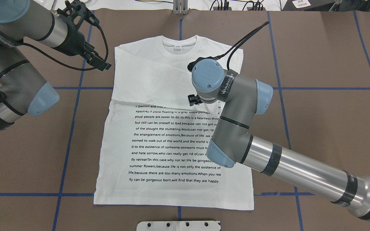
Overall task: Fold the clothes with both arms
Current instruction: 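Release the sleeve and move both grippers to the shirt hem corners nearest the robot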
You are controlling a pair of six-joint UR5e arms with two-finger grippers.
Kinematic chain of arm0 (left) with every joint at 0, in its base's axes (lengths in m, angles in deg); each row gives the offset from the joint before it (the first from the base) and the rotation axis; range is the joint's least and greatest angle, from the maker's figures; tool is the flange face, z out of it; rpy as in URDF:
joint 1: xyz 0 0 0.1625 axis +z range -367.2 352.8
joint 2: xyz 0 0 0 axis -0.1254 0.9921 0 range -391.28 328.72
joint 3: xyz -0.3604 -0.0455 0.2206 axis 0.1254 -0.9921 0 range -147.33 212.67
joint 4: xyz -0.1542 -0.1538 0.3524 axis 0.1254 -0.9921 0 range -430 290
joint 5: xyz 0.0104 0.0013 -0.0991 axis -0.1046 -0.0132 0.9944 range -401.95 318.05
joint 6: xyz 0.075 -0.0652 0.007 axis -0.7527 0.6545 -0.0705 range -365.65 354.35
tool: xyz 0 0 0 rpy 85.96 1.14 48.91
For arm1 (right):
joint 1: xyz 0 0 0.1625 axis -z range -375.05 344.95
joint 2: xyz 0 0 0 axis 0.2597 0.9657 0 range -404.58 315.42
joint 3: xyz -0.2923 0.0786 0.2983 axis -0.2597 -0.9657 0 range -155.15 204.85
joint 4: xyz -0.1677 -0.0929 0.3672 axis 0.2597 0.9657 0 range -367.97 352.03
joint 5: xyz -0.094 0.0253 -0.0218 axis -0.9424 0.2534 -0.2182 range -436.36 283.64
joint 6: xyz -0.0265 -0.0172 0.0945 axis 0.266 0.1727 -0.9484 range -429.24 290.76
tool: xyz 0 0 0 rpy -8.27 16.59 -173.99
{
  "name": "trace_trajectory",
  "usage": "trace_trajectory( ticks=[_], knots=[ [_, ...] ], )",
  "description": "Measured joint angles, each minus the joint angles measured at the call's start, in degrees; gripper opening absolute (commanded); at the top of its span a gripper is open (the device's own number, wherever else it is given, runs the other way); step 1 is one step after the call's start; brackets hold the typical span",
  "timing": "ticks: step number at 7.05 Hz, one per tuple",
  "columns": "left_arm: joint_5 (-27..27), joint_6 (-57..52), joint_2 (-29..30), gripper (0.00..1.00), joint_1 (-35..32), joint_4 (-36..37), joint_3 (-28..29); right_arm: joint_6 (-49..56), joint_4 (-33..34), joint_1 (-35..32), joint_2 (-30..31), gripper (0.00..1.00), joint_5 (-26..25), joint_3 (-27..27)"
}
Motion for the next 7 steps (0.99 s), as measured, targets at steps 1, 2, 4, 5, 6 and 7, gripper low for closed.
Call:
trace_trajectory(
  ticks=[1, 2, 4, 5, 6, 7],
  knots=[
    [-0.02, 0.01, 0.00, 1.00, 0.01, 0.00, 0.00, 0.33, 0.02, 0.42, 0.32, 0.98, -1.01, -0.47],
    [-0.03, 0.01, 0.00, 1.00, 0.01, 0.00, 0.00, 0.61, 0.09, 0.66, 0.81, 0.97, -1.55, -0.66],
    [-0.03, -0.03, -0.01, 1.00, 0.01, 0.00, 0.14, 2.21, 1.56, 0.64, 1.24, 0.96, -1.90, -0.62],
    [-0.03, -0.02, 0.00, 1.00, 0.01, 0.00, 0.24, 3.92, 3.07, 0.15, 1.42, 0.96, -1.94, -0.39],
    [-0.04, -0.05, 0.00, 1.00, 0.01, 0.00, 0.28, 6.45, 4.87, -0.92, 2.34, 0.96, -1.92, 0.51],
    [-0.04, -0.05, -0.03, 1.00, 0.01, 0.00, 0.28, 9.57, 6.04, -2.29, 5.23, 0.98, -1.87, 3.12]
  ],
)
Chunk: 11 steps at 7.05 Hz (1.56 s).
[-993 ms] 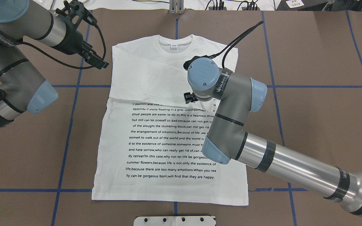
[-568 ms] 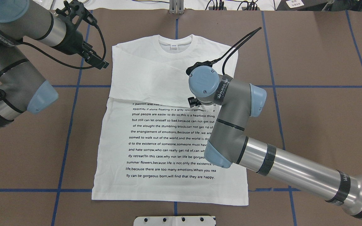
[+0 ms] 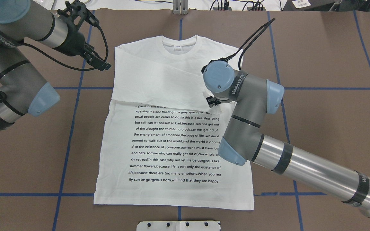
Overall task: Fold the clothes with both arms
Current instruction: 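Release the sleeve and move both grippers to the shirt hem corners nearest the robot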
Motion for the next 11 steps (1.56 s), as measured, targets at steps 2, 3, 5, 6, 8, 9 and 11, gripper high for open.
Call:
trace_trajectory(
  ticks=[2, 3, 5, 6, 8, 9, 11],
  knots=[
    [-0.02, 0.58, -0.23, 1.00, 0.00, -0.06, -0.21, 5.49, 0.45, -2.43, 8.41, 0.99, 0.22, 7.96],
    [-0.06, 1.97, -0.63, 1.00, -0.01, -0.08, -0.69, 5.95, 0.25, -3.36, 10.61, 0.99, 1.27, 11.36],
    [-0.16, 9.47, -4.89, 1.00, 0.09, 0.00, -5.82, -0.66, 0.10, -4.35, 11.94, 1.00, 6.80, 19.26],
    [-0.34, 14.70, -8.72, 1.00, 0.69, 0.05, -10.68, -8.01, 0.07, -3.87, 12.79, 1.00, 8.46, 23.38],
    [-3.85, 27.65, -18.14, 1.00, 5.83, 0.09, -22.65, -24.67, -1.40, 0.98, 16.28, 1.00, 8.79, 31.81],
    [-7.68, 34.75, -22.27, 1.00, 10.60, 0.09, -27.93, -32.07, -4.02, 5.28, 19.43, 0.99, 6.45, 35.91],
    [-16.80, 49.70, -27.86, 0.91, 23.59, -2.07, -33.34, -44.65, -7.50, 17.10, 25.88, 0.99, -3.40, 42.66]
  ],
)
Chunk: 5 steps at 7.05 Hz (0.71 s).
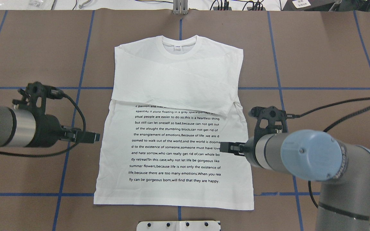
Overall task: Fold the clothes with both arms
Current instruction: 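Release the sleeve and move both grippers to the shirt hem corners nearest the robot, then lower both grippers and pinch the two hem corners nearest the robot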
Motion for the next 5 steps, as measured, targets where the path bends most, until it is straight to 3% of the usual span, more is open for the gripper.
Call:
trace_trajectory(
  ticks=[3, 5],
  knots=[
    [-10.58, 17.58, -4.48, 0.76, 16.30, -13.37, 4.33, -8.31, -6.40, 10.95, 6.06, 1.00, -9.97, 2.65],
    [-13.46, 20.42, -4.96, 0.73, 18.96, -18.59, 9.38, -8.62, -10.85, 11.90, 9.24, 1.00, -11.24, 2.56]
  ],
)
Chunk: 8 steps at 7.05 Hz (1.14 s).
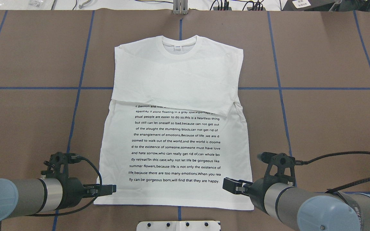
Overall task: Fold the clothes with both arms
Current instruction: 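Lower both grippers and pinch the two hem corners nearest the robot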
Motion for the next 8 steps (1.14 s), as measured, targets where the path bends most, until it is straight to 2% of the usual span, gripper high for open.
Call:
trace_trajectory(
  ticks=[4, 5, 7, 8],
  knots=[
    [-0.33, 0.27, -1.42, 0.71, 0.72, -0.31, 2.80, -0.01, -0.91, 0.18, 0.69, 1.00, -0.31, -0.42],
    [-0.35, 0.24, -1.93, 0.67, 1.19, 0.08, 2.83, -0.03, -0.92, 0.28, 0.69, 1.00, -0.46, -0.58],
    [-0.41, 0.20, -2.00, 0.47, 2.36, 1.00, 2.81, -0.09, -0.92, 0.45, 0.70, 1.00, -0.62, -0.86],
    [-0.41, 0.23, -1.84, 0.41, 2.75, 1.12, 2.76, -0.09, -0.92, 0.53, 0.70, 1.00, -0.75, -0.98]
  ],
)
